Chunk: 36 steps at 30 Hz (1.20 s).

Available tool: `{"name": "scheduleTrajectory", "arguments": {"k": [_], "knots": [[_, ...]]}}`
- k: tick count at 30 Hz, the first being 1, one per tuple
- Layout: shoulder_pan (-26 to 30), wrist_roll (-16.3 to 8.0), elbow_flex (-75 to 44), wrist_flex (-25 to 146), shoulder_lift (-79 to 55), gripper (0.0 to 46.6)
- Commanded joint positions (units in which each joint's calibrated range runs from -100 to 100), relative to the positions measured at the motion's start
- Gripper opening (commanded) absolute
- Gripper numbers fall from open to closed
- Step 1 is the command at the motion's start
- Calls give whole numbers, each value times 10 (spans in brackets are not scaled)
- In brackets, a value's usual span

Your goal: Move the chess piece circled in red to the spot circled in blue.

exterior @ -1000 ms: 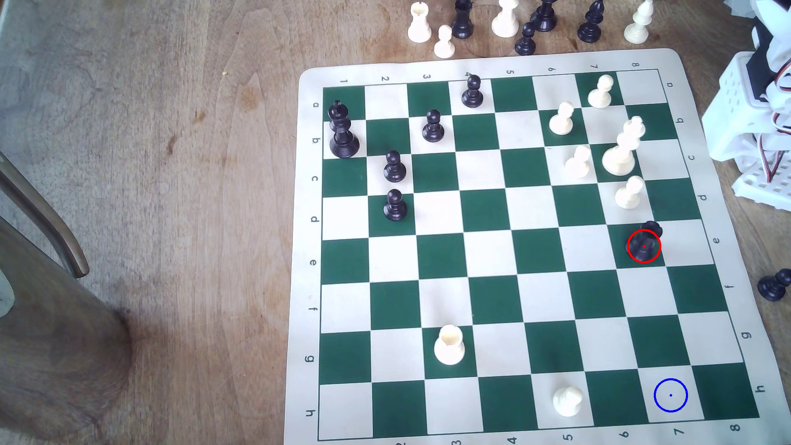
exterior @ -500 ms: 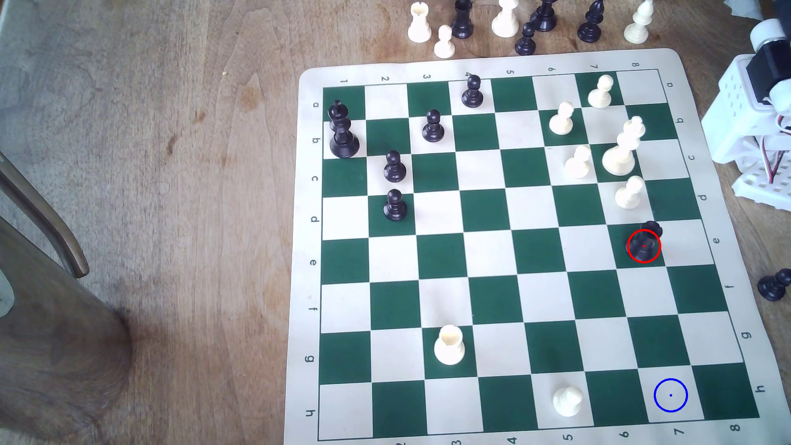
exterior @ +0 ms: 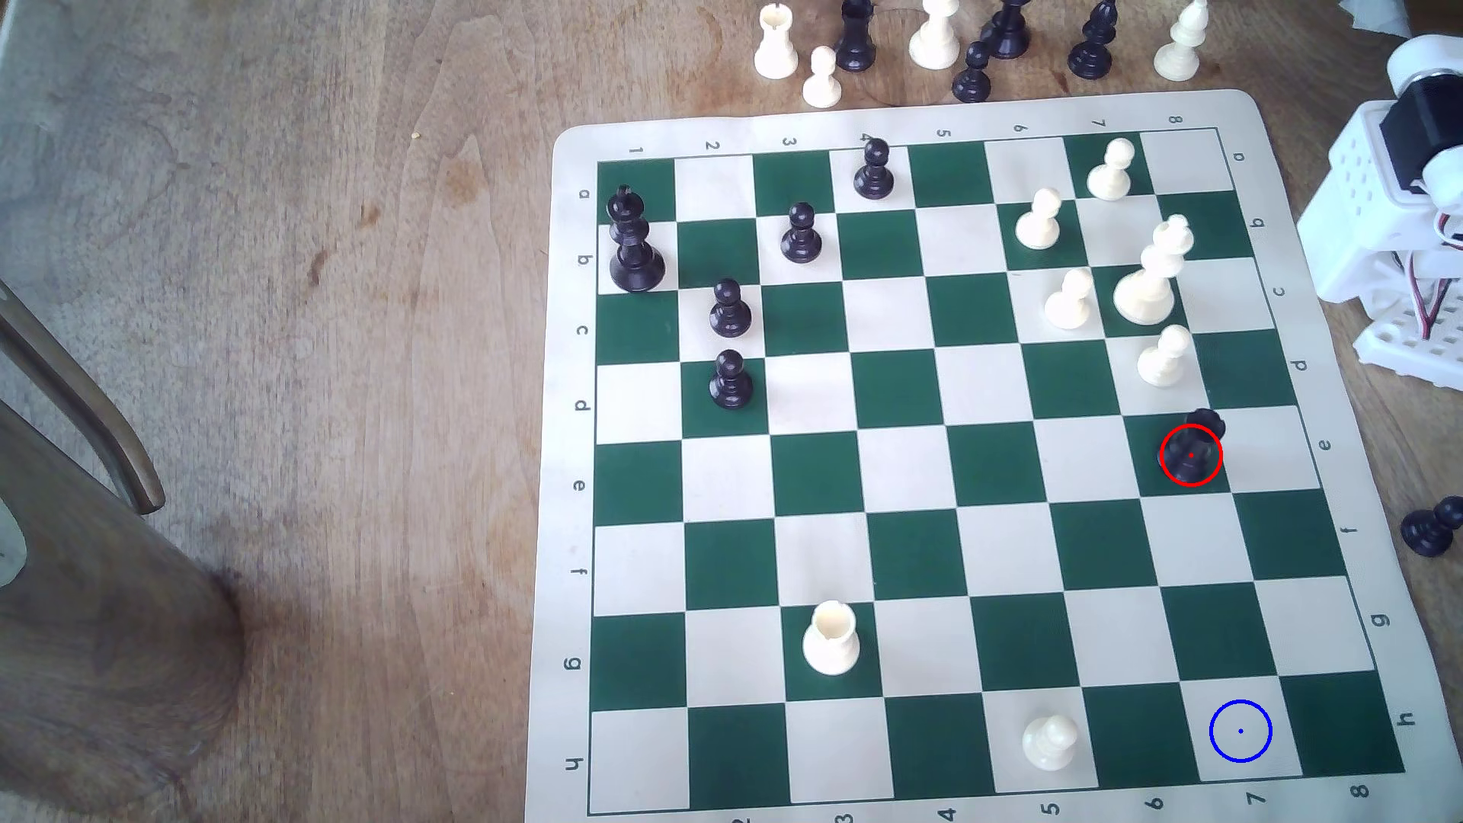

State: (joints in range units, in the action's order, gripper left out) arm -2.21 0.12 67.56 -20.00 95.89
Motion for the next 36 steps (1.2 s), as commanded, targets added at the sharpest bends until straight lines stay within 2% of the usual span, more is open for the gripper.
{"name": "scheduleTrajectory", "arguments": {"k": [1, 4, 6, 8, 9, 12, 13, 16, 17, 20, 23, 27, 28, 31, 34, 35, 36], "knots": [[-1, 1, -116, 263, -2, 311], [11, 1, -162, 380, -2, 315], [32, 10, -195, 483, -2, 321], [68, 11, -205, 536, -2, 301], [69, 11, -209, 566, -2, 282], [70, 12, -223, 682, -3, 273], [70, 14, -233, 719, -3, 250], [80, 13, -265, 809, -2, 105], [94, 10, -265, 824, -2, 95], [131, -36, -254, 895, -23, 86], [134, -85, -270, 971, -89, 73], [159, -122, -233, 995, -124, 70], [173, -144, -234, 1005, -155, 66], [191, -166, -232, 1004, -187, 55], [180, -172, -249, 1018, -235, 22], [175, -180, -261, 1026, -255, 14], [170, -201, -302, 1059, -327, 4]]}}
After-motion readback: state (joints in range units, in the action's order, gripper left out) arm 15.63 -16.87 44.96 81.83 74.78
